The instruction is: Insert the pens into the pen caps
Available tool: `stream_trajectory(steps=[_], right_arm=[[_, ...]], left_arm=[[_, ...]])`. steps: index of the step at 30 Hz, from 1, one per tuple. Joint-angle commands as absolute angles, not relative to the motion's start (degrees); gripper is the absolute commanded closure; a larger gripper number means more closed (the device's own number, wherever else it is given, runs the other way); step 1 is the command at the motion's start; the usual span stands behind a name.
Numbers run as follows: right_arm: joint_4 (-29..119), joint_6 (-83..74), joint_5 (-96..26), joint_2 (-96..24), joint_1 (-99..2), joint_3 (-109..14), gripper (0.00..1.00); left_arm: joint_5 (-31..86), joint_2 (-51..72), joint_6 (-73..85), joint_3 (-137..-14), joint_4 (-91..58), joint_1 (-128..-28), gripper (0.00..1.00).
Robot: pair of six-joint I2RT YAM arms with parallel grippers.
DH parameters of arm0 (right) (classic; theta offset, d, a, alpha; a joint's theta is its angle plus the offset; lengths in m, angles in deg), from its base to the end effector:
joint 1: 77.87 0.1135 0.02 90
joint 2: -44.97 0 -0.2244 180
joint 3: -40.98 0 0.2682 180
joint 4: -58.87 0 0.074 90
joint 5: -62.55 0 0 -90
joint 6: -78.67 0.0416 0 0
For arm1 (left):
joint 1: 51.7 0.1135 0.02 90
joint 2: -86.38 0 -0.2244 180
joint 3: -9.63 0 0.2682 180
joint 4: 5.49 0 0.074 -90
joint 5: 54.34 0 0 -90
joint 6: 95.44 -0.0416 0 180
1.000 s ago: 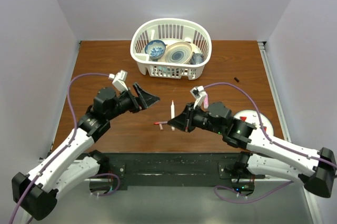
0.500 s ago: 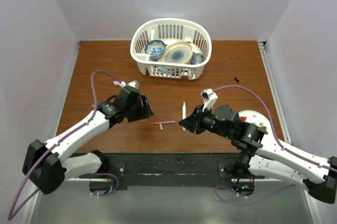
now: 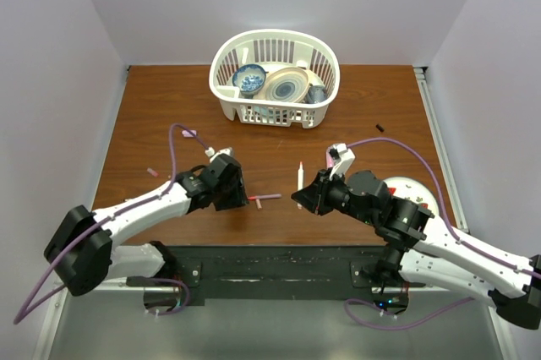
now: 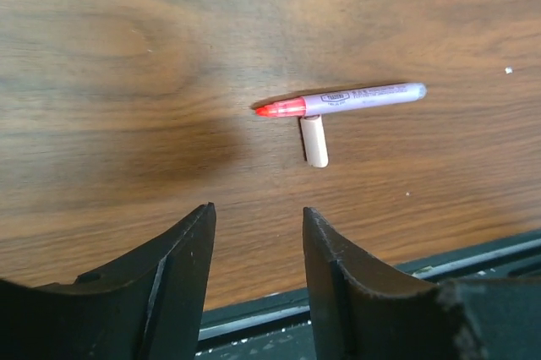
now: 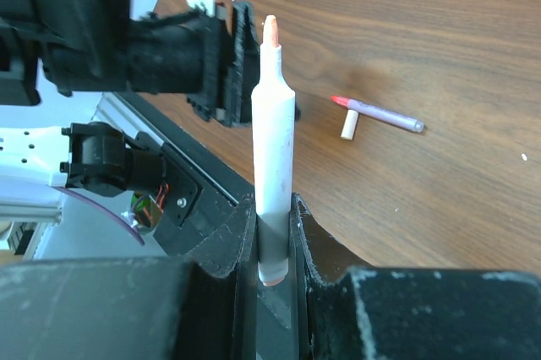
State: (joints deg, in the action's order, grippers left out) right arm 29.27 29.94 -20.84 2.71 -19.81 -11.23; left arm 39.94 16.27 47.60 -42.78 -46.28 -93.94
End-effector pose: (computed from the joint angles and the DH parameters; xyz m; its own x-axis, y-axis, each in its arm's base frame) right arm 0.1240 0.1898 0.2720 -0.6519 0.1928 -0.7334 -0.4731 0.6524 0.5921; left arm 0.1942 -0.1722 0.1445 -0.8921 -0.2663 -0.3651 -0.1186 0.9176 -0.3794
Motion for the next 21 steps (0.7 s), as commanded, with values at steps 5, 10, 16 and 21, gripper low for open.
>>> stream_trajectory(steps=[5, 10, 16, 21], right_arm=[[30.12, 29.27, -18.58, 3.75, -19.69, -11.05, 1.0], [28.72, 29.01, -18.05, 5.07, -19.69, -11.14, 1.0], [27.05, 28.57, -16.91, 7.09, -19.69, -11.05, 1.0], [26.25, 28.3, -16.64, 7.53, -19.69, -11.14, 1.0]], left_arm=[[46.91, 6.41, 50.99, -52.24, -45.66, -99.77, 0.54], [48.75, 1.83, 51.95, -54.27, -46.46, -101.62, 0.58], [49.02, -1.33, 52.13, -55.15, -45.93, -101.88, 0.6], [49.81, -5.19, 51.35, -57.78, -46.89, -101.97, 0.6]])
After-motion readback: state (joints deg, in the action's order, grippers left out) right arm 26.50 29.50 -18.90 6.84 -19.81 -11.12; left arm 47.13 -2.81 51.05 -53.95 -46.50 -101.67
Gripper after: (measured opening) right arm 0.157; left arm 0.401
